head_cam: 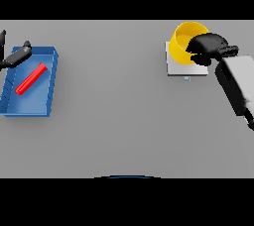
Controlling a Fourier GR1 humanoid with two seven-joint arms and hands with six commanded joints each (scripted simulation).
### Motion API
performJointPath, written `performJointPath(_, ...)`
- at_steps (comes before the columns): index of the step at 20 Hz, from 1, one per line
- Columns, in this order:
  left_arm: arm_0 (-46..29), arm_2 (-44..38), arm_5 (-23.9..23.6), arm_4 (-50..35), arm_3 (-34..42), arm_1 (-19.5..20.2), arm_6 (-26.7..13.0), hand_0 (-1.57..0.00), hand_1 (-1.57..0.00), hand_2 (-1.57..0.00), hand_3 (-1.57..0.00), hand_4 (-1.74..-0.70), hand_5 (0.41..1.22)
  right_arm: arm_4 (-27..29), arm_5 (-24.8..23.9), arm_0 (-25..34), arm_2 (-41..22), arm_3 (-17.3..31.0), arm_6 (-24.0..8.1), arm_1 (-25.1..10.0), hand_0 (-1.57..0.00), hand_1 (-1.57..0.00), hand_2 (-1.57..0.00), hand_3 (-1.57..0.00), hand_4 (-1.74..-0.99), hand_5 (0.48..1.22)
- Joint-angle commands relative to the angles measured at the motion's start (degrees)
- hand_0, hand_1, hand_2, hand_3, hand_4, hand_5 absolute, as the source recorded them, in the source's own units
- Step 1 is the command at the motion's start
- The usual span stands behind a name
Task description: Pick up the red beaker and tilt it to pour out 1 green nut into yellow bowl. Pick up the yellow bowl and place it on the metallic measuring scale.
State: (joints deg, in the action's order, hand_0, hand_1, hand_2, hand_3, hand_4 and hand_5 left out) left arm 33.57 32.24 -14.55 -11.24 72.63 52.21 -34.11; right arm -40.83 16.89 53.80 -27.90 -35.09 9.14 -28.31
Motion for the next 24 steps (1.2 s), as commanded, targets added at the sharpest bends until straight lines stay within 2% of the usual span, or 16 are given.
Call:
performJointPath(1,-0.16,0.30,-0.38,0.28,0.24,-0.27,-0.10,0.00,0.00,0.00,0.00,-0.80,0.729,0.17,-0.06,0.08,-0.07,0.63,-0.20,0.13,-1.57,-1.50,-1.56,-1.50,-1.727,1.221)
performJointPath(2,-0.53,0.23,-0.55,0.16,0.91,0.09,-0.22,0.00,0.00,0.00,0.00,-0.80,0.725,0.24,-0.83,0.33,-0.09,1.96,-0.81,0.87,-1.57,-1.49,-1.57,-1.50,-1.727,1.221)
performJointPath(5,0.69,0.30,-0.02,0.26,-1.39,-1.18,-0.22,0.00,0.00,0.00,0.00,-0.81,0.734,0.80,-1.45,0.79,-0.41,3.24,0.34,1.15,-1.55,-1.42,-1.57,-1.48,-1.721,1.221)
performJointPath(6,0.32,0.08,-0.09,0.29,-1.63,-0.82,0.38,0.00,0.00,0.00,0.00,-0.81,0.734,0.99,-1.12,0.87,-0.61,3.48,1.25,0.90,-1.53,-1.40,-1.57,-1.32,-1.725,1.221)
performJointPath(7,0.39,-0.07,0.27,0.11,-1.69,-0.74,1.04,0.00,0.00,0.00,0.00,-0.81,0.740,1.37,-0.63,0.80,-0.52,4.02,0.64,1.03,-1.54,-1.41,-1.57,-1.17,-1.728,1.221)
performJointPath(8,0.05,0.11,0.02,0.09,-1.13,-0.76,0.62,0.00,0.00,0.00,0.00,-0.81,0.745,1.64,0.10,1.52,-0.23,5.07,0.24,1.38,-1.54,-1.44,-1.50,-1.02,-1.659,1.221)
performJointPath(9,0.03,0.29,-0.02,0.14,-0.84,-0.77,-0.02,0.00,0.00,0.00,0.00,-0.81,0.745,1.91,0.38,1.81,0.01,5.64,-0.09,1.41,-1.52,-1.35,-1.35,-0.91,-1.596,1.134)
performJointPath(10,0.55,0.40,0.45,0.16,-0.94,-0.77,-0.57,0.00,0.00,0.00,0.00,-0.81,0.744,2.16,0.64,1.79,0.21,5.60,0.14,1.11,-1.22,-1.08,-1.13,-0.82,-1.548,1.053)
performJointPath(12,0.51,0.46,0.08,0.01,-0.43,-1.07,-0.77,0.00,0.00,0.00,0.00,-0.81,0.745,2.15,1.32,2.20,0.10,7.04,0.22,2.09,-0.78,-0.69,-0.81,-0.71,-1.470,0.928)
performJointPath(15,1.29,0.75,0.40,0.53,-1.58,-1.65,-0.38,0.00,0.00,0.00,0.00,-0.81,0.738,2.18,1.45,2.45,0.14,7.45,0.77,2.23,-0.40,-0.35,-0.52,-0.60,-1.410,0.821)
performJointPath(17,1.42,0.48,0.82,0.30,-2.68,-1.70,-0.06,0.00,0.00,0.00,0.00,-0.81,0.739,1.72,1.18,3.24,-0.06,8.91,1.67,2.61,-0.25,-0.23,-0.39,-0.54,-1.385,0.780)
performJointPath(18,1.29,0.36,0.60,0.20,-2.24,-1.58,-0.18,0.00,0.00,0.00,0.00,-0.81,0.737,1.40,0.98,2.86,-0.43,9.29,3.28,2.05,-0.20,-0.18,-0.34,-0.51,-1.372,0.766)
performJointPath(20,1.67,0.53,0.70,0.23,-2.37,-1.81,-0.82,0.00,0.00,0.00,0.00,-0.81,0.736,0.48,0.98,4.11,-1.01,11.04,4.42,2.40,-0.13,-0.12,-0.24,-0.44,-1.346,0.746)
performJointPath(24,1.34,0.38,0.39,0.00,-2.72,-2.27,-0.16,0.00,0.00,0.00,0.00,-0.82,0.734,-0.09,1.69,5.31,-1.34,12.93,4.27,3.37,-0.05,-0.05,-0.12,-0.35,-1.308,0.733)
